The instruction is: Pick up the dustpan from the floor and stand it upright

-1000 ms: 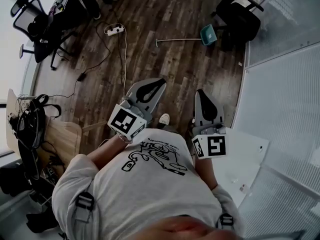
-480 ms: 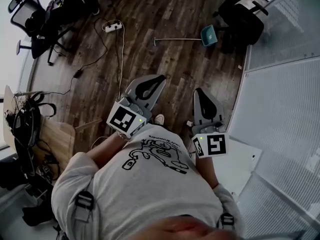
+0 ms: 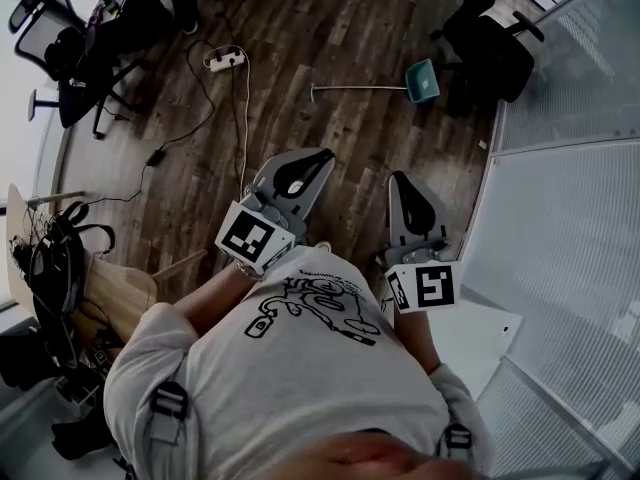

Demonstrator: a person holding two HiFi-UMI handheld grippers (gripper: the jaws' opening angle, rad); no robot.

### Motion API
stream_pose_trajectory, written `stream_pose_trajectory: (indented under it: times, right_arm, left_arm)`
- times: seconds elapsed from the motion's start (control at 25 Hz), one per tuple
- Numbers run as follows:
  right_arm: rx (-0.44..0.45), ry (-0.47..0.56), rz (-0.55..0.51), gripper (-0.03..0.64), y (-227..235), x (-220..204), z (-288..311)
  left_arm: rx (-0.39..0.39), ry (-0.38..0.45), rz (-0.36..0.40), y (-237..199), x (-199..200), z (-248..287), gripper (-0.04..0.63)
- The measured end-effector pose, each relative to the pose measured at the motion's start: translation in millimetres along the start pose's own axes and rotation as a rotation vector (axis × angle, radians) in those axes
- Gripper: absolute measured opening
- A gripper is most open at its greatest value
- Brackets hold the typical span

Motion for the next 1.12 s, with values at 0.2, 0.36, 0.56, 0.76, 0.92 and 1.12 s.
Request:
stream_pose_trajectory:
  times: [0.2, 0.36, 0.56, 0.76, 0.92, 1.12]
  right_arm:
    - [0.019, -0.011, -0.009, 0.006, -6, 3, 64]
    - [0.043, -0.020, -0.018, 0.006, -24, 15, 118]
    - [0.025, -0.006, -0.010, 0.006, -32, 26, 169]
    - [-0.010, 0.005, -0.006, 0.006, -22, 29, 196]
    - [-0.032, 0.000, 0.005, 0.006, -4, 27, 210]
    - [-0.032, -0.005, 0.022, 0.006, 30, 19, 233]
  left_arm:
    - [0.001, 0.024, 0.002, -57, 8, 9, 0.014]
    - [0.017, 0.043, -0.028, -109, 17, 6, 0.014]
    - [0.019, 0.039, -0.021, -163, 25, 6, 0.014]
    - [-0.006, 0.017, -0.015, -195, 25, 26, 0.014]
    - [-0.017, 0.005, -0.018, -209, 26, 47, 0.014]
    - [-0.020, -0.008, -0.006, -223, 24, 84, 0.014]
Point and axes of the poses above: the fingertips, and each gripper's own axes: z forward along the fingers, y to its right, x out of its top, the point moved 7 cm from there along -z, backward along the fingers, and after that the axes turned 9 degrees about -x, right-handed, at the moved point
